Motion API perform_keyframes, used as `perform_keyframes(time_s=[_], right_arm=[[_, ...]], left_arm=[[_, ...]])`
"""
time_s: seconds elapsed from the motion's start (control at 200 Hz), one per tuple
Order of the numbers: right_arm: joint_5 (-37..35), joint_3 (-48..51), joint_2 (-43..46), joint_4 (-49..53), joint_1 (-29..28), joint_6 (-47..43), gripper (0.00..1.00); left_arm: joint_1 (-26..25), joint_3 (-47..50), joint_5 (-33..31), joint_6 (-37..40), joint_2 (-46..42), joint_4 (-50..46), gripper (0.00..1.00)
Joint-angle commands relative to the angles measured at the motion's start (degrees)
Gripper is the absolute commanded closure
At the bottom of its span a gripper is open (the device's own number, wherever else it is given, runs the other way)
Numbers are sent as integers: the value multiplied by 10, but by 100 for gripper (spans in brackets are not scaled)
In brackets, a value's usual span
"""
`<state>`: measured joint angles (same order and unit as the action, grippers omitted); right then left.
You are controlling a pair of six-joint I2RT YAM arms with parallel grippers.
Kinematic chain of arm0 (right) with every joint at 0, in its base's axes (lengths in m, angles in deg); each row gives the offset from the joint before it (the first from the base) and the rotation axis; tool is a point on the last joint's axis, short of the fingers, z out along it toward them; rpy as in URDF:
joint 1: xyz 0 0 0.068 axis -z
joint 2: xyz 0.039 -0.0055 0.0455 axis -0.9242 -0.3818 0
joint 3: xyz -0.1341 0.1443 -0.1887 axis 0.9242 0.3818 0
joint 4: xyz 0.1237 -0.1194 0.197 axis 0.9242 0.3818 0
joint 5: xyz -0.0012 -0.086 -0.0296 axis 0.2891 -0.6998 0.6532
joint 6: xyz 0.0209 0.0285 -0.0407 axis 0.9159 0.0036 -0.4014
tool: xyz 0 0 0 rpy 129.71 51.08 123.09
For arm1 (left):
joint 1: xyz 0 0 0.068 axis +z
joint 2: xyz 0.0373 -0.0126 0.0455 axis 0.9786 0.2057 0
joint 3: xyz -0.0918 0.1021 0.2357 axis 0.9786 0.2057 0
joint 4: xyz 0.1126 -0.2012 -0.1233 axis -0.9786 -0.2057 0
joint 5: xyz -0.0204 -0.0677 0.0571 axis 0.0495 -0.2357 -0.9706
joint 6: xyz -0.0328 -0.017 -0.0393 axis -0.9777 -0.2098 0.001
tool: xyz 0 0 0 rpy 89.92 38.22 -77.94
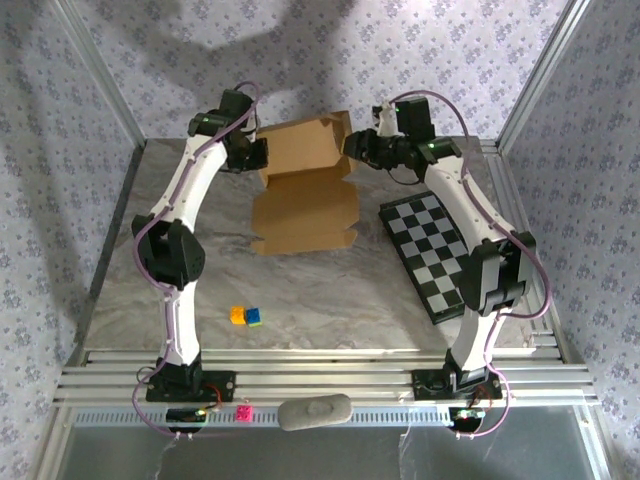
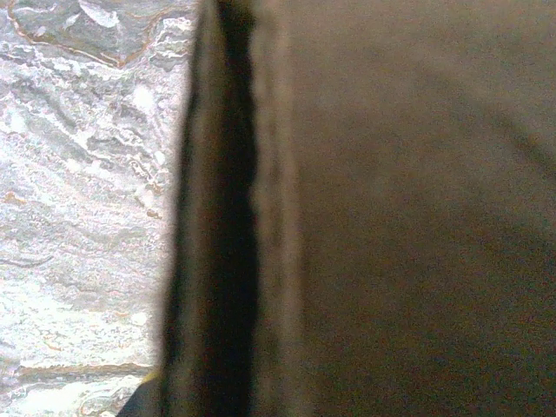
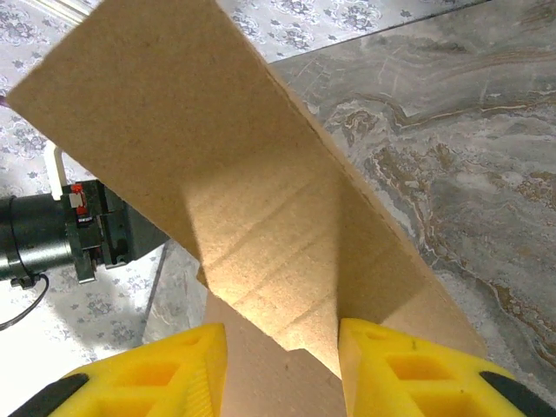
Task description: Fold the paper box
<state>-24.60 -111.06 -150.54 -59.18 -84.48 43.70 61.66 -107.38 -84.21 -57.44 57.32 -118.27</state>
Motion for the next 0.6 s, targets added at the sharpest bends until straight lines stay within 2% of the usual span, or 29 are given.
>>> perform_keyframes(time_s=[0.0,0.11,0.365,0.595], right_arm=[[23,-15,-11,-9,10,1,61],[29,-7,5,-17,27,-7,61],[56,63,66,-127,97,-7,54],[70,-11,-28,-119,135,-12,55]], left_arm=[[-1,-13,12,-4,1,-6,100],[-1,-7,9,-1,-4,-6,100],[-1,10,19,13,-16,-2,100],[-1,23,39,23,-24,3,100]])
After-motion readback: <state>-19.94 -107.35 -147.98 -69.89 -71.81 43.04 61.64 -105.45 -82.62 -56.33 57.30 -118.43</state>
